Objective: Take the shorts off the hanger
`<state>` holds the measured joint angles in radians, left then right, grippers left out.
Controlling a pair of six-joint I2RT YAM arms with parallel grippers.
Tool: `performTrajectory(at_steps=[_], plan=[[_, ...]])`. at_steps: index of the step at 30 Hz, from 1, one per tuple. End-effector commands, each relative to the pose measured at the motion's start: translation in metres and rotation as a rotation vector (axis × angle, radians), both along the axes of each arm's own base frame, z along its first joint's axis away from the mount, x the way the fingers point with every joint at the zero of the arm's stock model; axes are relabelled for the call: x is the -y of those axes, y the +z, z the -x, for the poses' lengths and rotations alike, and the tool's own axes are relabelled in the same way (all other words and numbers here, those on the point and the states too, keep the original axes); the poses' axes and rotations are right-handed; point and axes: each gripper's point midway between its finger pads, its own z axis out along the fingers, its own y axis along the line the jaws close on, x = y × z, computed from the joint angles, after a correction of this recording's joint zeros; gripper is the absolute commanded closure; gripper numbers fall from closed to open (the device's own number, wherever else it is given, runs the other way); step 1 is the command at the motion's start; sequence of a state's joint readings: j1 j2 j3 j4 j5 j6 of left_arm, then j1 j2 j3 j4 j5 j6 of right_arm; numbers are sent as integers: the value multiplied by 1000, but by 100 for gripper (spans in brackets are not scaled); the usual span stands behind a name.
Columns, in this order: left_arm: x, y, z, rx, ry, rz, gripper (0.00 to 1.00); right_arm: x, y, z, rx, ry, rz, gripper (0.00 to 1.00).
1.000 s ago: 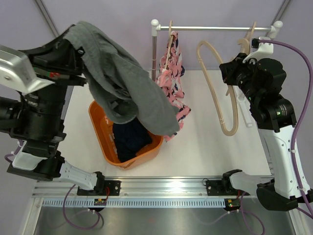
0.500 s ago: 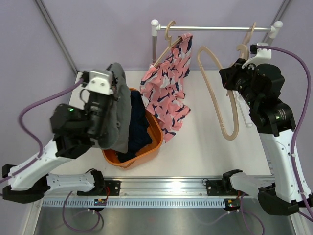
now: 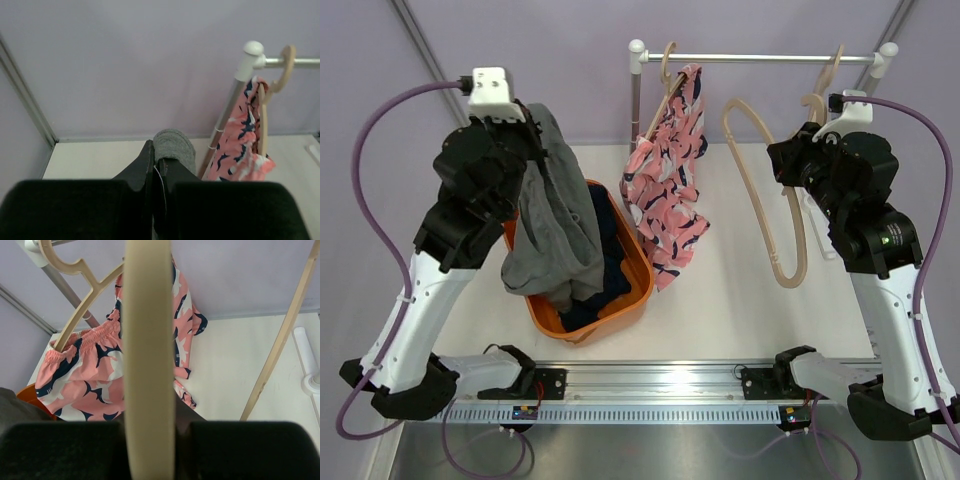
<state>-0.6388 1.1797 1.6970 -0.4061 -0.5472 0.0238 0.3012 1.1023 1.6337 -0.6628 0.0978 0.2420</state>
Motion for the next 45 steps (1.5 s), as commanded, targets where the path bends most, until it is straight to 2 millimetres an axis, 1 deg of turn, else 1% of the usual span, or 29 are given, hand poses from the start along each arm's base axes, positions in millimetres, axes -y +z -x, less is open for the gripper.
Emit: performTrajectory(at_steps=[1, 2, 3, 4, 6, 7, 9, 10, 11, 12, 13, 14, 17, 18, 20, 21, 22, 23, 25, 26, 27, 28, 30, 31, 35, 37, 41, 44, 45], plan=[[-7, -7, -9, -77, -35, 192, 100, 4, 20, 4, 68, -16, -7, 100], [-3, -18, -12, -106, -53, 203, 100, 4, 19, 4, 65, -16, -6, 100], [-5, -25, -11, -119, -50, 225, 100, 4, 19, 4, 68, -15, -7, 100], [-3, -54, -17, -176, -37, 248, 100, 3, 18, 4, 66, -13, -4, 100], [-1, -81, -17, -230, -31, 277, 100, 4, 17, 3, 63, -15, -2, 100], [6, -119, -19, -316, -34, 297, 100, 3, 16, 3, 59, -13, 1, 100], [11, -157, -19, -402, -28, 320, 100, 3, 15, 2, 57, -14, 5, 100], [16, -174, -16, -446, -31, 380, 100, 4, 14, 2, 53, -15, 10, 100], [18, -220, -11, -536, -19, 375, 100, 3, 14, 3, 53, -12, 9, 100], [20, -238, -8, -569, -18, 399, 100, 4, 13, 3, 53, -15, 10, 100], [24, -250, -5, -586, -20, 461, 100, 4, 13, 4, 54, -15, 9, 100], [24, -280, 5, -640, -23, 468, 100, 5, 14, 4, 57, -18, 9, 100], [24, -299, 15, -662, -17, 525, 100, 4, 13, 5, 55, -8, 21, 100], [23, -311, 20, -686, -12, 525, 100, 3, 13, 4, 58, -2, 34, 100], [24, -314, 24, -697, -25, 519, 79, 1, 11, 2, 53, 15, 46, 100], [23, -314, 26, -708, -22, 511, 64, 0, 10, 2, 52, 24, 57, 100], [24, -312, 27, -707, -42, 486, 53, -2, 9, 1, 49, 36, 64, 100], [23, -307, 28, -698, -49, 474, 35, -3, 9, 2, 53, 42, 67, 100], [21, -290, 30, -671, -67, 444, 20, -4, 7, 2, 61, 57, 91, 100], [19, -282, 31, -654, -75, 432, 1, -4, 6, 2, 61, 60, 100, 100], [16, -276, 34, -648, -82, 396, 1, -4, 4, 1, 60, 66, 122, 100], [14, -261, 34, -618, -88, 386, 1, -5, 1, 0, 58, 74, 138, 100], [12, -250, 37, -604, -101, 355, 1, -6, 1, -1, 72, 93, 170, 100], [10, -237, 39, -576, -120, 337, 1, -9, -2, 0, 74, 111, 179, 100], [4, -216, 49, -519, -144, 303, 1, -13, -7, 2, 100, 163, 247, 100], [0, -211, 54, -498, -153, 288, 1, -12, -7, 5, 119, 169, 254, 100], [-2, -209, 60, -484, -167, 266, 1, -15, -8, 8, 136, 186, 244, 100], [-3, -211, 61, -484, -171, 246, 1, -10, -10, -3, 101, 132, 222, 100], [-3, -213, 61, -485, -171, 238, 1, -5, -1, -6, 101, 98, 219, 100]])
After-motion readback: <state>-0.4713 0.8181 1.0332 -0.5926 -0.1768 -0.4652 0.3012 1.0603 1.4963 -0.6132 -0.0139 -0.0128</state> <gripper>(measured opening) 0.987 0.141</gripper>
